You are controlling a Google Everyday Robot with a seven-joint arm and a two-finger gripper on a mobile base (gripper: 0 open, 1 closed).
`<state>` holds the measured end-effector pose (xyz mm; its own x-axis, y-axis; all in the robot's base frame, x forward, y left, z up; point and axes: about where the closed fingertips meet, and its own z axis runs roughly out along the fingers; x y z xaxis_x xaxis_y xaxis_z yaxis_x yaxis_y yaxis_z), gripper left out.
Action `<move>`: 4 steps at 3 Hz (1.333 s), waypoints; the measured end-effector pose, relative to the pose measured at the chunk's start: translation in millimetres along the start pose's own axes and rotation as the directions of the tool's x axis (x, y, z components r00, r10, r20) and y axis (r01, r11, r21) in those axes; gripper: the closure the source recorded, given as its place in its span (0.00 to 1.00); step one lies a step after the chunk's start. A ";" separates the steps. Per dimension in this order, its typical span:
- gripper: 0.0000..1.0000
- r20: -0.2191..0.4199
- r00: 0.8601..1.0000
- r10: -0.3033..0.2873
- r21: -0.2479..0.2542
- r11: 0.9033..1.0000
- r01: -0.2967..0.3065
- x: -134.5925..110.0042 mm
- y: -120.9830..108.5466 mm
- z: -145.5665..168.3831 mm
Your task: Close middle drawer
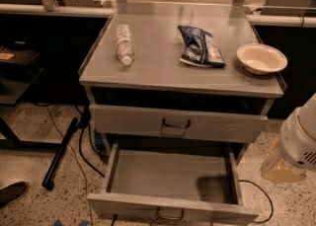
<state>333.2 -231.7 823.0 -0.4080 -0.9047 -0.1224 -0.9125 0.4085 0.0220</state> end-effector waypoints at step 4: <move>1.00 -0.019 0.993 0.114 -0.209 0.971 -0.116 9.4 48.0 166.1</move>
Offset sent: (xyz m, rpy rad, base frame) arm -0.0369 0.0163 -0.0834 0.0576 0.1665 -0.0197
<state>290.6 -200.5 658.1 -0.5102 -0.8541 -0.1007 -0.8452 0.4763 0.2425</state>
